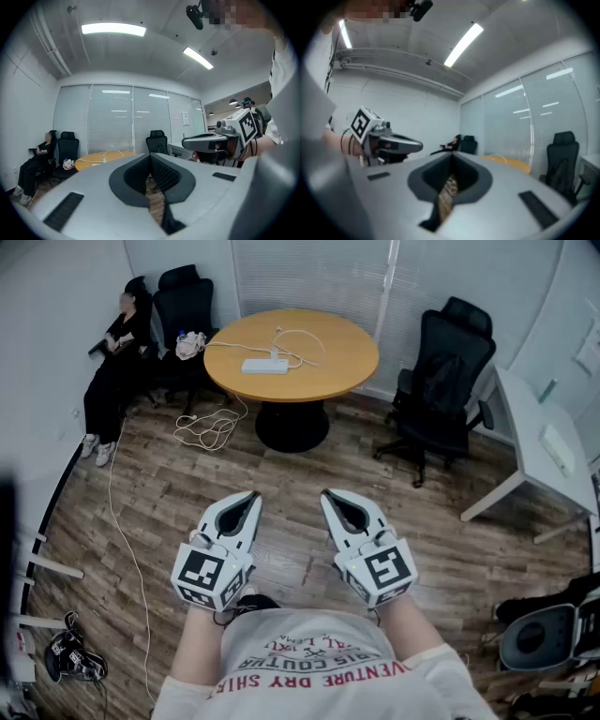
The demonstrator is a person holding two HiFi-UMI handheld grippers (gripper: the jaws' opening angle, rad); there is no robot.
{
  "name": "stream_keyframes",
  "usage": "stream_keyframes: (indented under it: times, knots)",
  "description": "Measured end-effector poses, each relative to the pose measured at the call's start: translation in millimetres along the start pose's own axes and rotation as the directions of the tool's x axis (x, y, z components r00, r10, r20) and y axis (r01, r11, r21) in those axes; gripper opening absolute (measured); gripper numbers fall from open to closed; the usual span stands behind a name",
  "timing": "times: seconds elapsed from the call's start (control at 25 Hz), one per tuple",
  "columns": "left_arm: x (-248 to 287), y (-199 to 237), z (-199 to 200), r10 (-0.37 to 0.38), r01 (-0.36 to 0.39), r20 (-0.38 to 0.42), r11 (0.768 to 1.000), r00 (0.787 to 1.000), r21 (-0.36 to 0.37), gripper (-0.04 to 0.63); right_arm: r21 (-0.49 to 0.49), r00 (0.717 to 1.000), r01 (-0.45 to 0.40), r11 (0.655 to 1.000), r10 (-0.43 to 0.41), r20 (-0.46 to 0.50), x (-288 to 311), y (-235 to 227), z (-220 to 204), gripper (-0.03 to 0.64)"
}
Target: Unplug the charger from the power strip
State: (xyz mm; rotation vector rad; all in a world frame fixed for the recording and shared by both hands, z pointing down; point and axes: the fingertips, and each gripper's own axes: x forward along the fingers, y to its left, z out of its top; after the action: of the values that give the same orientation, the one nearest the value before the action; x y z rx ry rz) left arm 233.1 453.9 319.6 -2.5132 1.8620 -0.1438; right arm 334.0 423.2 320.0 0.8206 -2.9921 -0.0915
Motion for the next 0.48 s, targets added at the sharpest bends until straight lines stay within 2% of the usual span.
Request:
stream_keyframes:
  times: [0.24, 0.48]
  knots:
    - [6.9, 1.4, -2.1, 0.001, -0.001, 0.008, 1.000, 1.000, -0.018, 0.031, -0.005, 1.000, -0.005, 1.000, 0.005, -0.018, 1.3, -4.2, -5.5, 0.028]
    - [22.5, 2.2, -6.5, -0.005, 0.004, -0.007, 1.000, 1.000, -0.031, 0.031, 0.029, 1.000, 0.008, 1.000, -0.008, -0.013, 6.3, -18.6, -8.9, 0.028]
